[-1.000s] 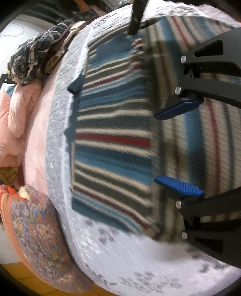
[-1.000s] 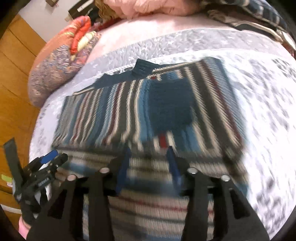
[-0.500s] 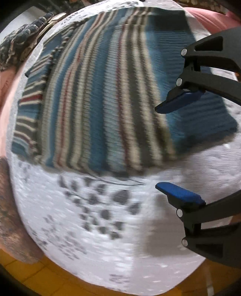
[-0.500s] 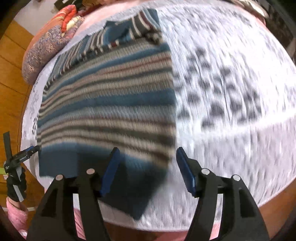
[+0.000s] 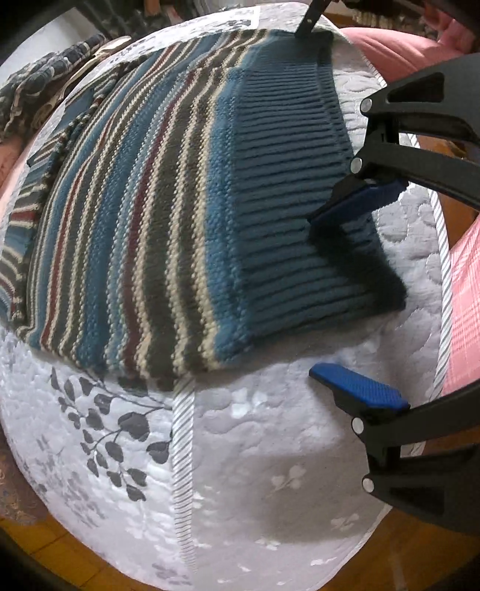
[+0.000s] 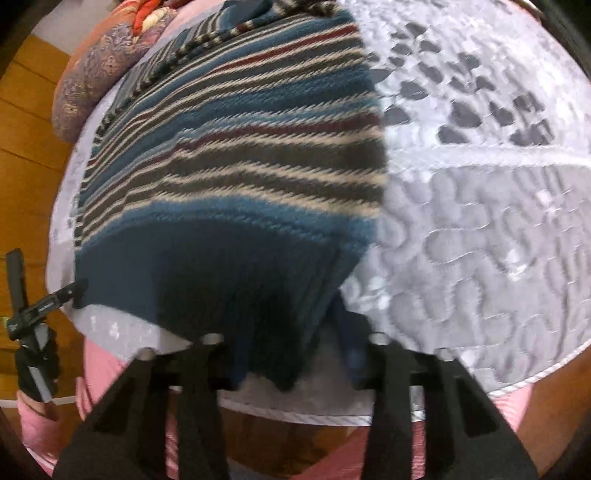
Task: Fold small clothes
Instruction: 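Grasp the navy ribbed hem with both tools, then lift the hem with both tools and fold it over the body toward the collar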
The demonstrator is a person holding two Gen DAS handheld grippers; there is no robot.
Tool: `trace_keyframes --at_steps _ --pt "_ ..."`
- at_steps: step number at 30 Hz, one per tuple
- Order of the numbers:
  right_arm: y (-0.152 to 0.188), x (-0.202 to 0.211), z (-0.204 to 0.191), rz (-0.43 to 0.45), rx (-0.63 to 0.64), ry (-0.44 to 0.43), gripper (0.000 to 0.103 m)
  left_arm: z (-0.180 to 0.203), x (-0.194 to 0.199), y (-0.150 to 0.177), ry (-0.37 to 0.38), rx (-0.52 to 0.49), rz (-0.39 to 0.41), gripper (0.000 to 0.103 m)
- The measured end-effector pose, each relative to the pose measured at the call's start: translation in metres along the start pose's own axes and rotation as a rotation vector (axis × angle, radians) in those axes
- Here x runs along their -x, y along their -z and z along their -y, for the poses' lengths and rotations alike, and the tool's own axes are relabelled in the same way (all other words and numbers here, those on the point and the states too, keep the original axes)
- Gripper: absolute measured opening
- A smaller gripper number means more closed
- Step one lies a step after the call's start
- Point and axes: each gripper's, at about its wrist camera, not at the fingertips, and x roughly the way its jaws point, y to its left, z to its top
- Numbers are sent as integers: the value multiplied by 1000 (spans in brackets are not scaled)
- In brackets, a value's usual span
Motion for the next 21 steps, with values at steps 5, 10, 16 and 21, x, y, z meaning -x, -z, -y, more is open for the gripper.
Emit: trace_keyframes --at_steps 5,10,16,21 --pt "2 4 8 -15 -53 -121 9 -5 1 4 92 70 -6 17" --pt "-4 31 14 20 -91 -288 9 -11 23 -4 184 123 45 12" --pt "-38 69 14 71 -105 -422 8 -12 70 -31 282 151 184 11" --pt "-82 89 9 103 -96 -442 8 -13 82 -74 288 164 240 11"
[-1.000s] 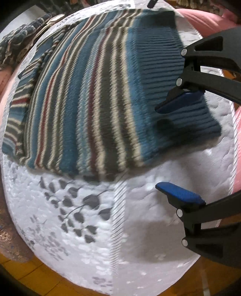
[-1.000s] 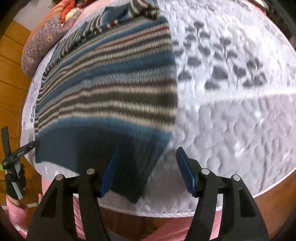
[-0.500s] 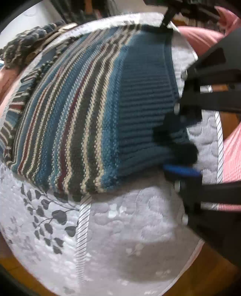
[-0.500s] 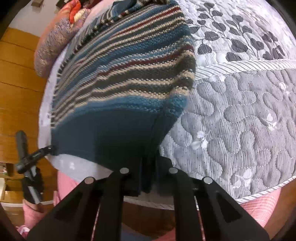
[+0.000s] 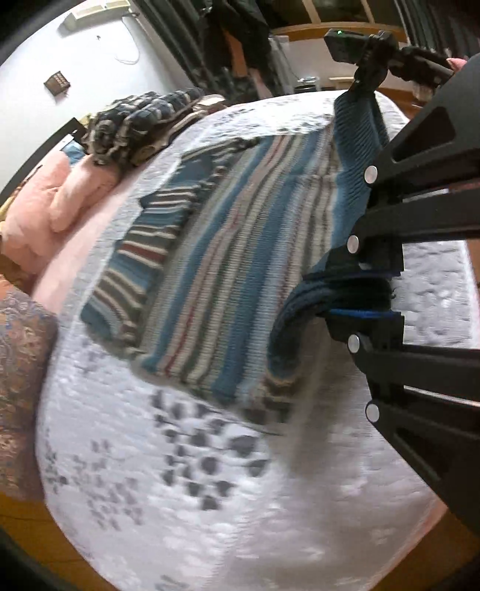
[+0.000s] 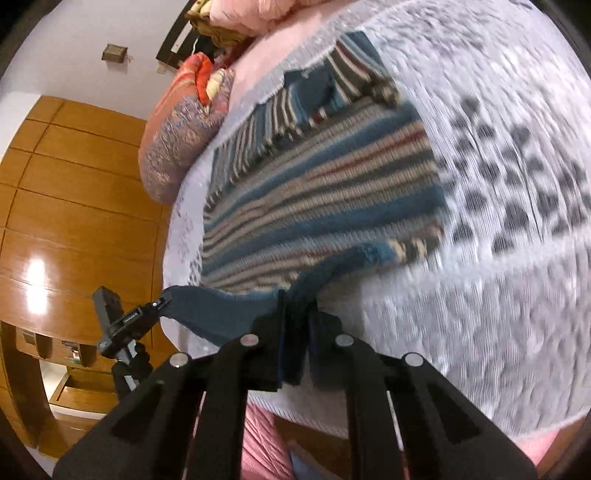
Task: Fold small clothes
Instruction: 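Lift the hem with both tools and fold it over the body toward the collar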
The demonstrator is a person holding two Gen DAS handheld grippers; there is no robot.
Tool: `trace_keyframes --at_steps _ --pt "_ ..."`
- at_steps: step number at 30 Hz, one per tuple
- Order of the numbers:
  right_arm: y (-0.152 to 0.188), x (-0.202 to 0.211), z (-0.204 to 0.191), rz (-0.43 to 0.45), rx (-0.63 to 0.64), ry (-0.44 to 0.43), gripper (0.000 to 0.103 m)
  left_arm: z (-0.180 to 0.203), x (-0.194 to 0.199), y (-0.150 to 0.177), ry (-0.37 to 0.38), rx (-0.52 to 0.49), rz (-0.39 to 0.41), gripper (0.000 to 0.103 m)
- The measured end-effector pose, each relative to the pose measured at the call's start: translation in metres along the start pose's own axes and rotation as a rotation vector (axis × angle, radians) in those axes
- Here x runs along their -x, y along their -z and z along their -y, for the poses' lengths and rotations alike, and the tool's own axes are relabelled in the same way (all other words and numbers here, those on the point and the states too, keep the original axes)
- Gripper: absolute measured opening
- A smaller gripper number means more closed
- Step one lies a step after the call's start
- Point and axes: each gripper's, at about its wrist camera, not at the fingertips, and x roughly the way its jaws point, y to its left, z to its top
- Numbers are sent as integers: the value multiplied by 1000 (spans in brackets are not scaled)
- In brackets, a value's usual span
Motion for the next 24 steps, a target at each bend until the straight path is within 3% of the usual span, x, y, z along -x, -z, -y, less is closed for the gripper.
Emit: trace_keyframes --at_steps 6,12,18,24 --pt "-65 -21 7 -6 -59 -1 8 2 -34 -60 1 21 6 11" --pt "-120 -61 36 -50 -138 8 8 -8 -83 -96 -9 52 -25 12" --pt "-150 -93 64 -99 -177 29 9 -22 -134 -113 -34 70 -89 13" --pt "-158 -109 82 -138 -193 29 11 -31 -146 -120 9 81 -124 16"
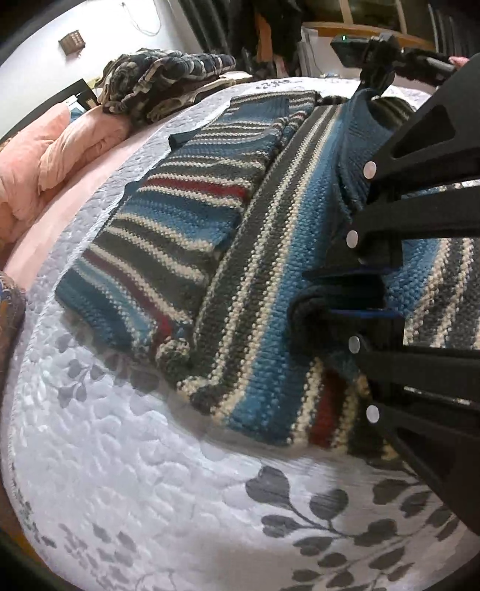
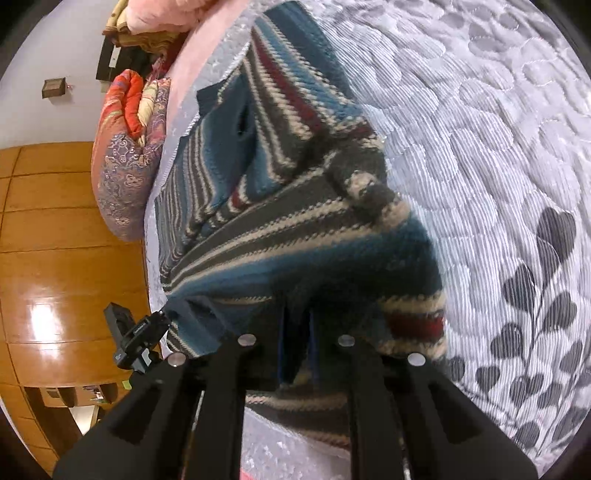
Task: Fold small clothes
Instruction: 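Lift the hem with both tools and fold it over the body toward the collar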
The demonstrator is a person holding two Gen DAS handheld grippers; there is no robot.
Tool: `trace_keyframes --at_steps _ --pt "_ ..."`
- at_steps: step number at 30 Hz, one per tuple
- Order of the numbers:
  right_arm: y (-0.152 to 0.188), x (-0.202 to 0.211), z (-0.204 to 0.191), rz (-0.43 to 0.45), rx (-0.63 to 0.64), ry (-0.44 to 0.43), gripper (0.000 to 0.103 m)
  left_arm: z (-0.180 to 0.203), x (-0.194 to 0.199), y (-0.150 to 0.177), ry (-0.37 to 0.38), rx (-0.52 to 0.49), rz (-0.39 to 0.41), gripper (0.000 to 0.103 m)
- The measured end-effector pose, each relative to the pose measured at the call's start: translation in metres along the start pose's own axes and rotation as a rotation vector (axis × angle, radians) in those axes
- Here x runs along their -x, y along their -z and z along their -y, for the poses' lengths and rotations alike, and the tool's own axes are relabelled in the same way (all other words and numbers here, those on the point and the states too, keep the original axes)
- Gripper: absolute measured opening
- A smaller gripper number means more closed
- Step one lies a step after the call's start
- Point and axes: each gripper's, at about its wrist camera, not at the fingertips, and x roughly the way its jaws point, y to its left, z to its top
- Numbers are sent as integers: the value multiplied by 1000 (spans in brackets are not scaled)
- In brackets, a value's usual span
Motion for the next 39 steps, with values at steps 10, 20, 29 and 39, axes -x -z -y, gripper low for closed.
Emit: trace_keyframes --at_steps 10,20,29,39 --pt "15 49 -7 82 110 120 41 -19 68 0 42 5 61 53" --pt "12 28 -87 48 499 233 69 43 38 -7 -130 -332 19 61" --pt "-7 -35 -77 -74 553 372 68 57 -11 -1 -287 -483 -39 64" --pt "16 -37 -82 -45 620 411 9 64 -11 14 -293 -510 -11 13"
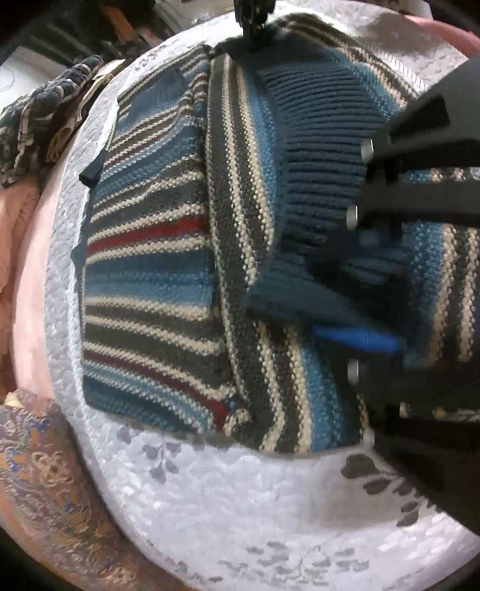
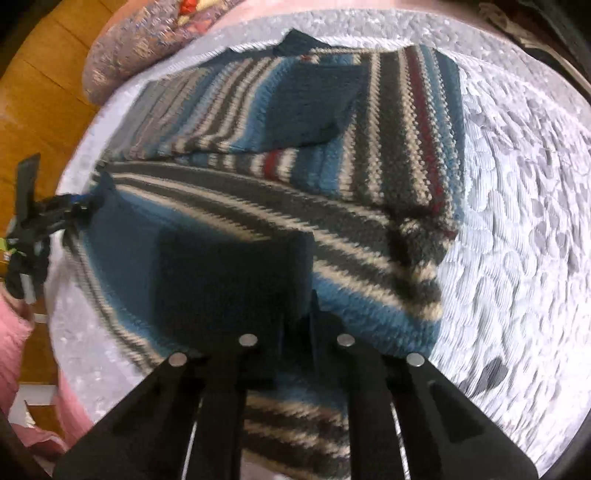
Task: Fold small clothes
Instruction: 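Lift the hem with both tools and fold it over the body toward the collar, then lay the hem down at the collar and open both tools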
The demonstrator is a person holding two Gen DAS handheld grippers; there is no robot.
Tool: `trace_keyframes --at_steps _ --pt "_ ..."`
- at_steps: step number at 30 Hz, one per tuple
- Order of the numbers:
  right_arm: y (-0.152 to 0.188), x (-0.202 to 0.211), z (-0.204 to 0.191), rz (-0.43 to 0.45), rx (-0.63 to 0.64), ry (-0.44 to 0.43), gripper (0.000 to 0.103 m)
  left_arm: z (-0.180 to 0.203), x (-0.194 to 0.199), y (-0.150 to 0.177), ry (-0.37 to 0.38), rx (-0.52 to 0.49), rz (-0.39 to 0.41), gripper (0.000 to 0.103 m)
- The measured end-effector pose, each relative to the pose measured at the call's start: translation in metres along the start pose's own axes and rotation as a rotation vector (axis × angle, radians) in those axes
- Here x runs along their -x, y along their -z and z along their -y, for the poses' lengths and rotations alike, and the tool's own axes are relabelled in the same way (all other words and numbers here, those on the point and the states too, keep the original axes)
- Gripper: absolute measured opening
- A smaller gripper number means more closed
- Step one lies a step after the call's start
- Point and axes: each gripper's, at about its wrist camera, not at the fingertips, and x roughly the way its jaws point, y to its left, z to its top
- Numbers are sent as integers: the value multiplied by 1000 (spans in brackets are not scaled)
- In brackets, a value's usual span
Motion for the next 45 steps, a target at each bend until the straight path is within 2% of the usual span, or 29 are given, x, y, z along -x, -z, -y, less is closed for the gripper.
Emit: trace_keyframes --at_steps 7,12,19,26,30,35,41,45 --pt "16 47 -10 96 -2 -70 9 4 50 15 40 17 119 9" --pt "9 78 -13 152 -4 -98 8 7 88 12 47 26 218 9" --pt "-39 114 -8 248 -11 -52 8 -3 115 -43 31 94 347 9" --pt "-96 123 13 298 -70 -9 8 -12 110 -103 18 149 419 9" --pt "-125 119 29 308 -108 5 8 -17 101 -126 5 161 436 9" --pt "-156 99 44 300 -126 45 8 -29 74 -151 -19 187 419 9" --pt "-180 59 64 256 -167 70 8 -38 25 -169 -47 193 360 9" --pt "-188 28 79 219 -202 91 8 -42 -16 -176 -69 180 293 9"
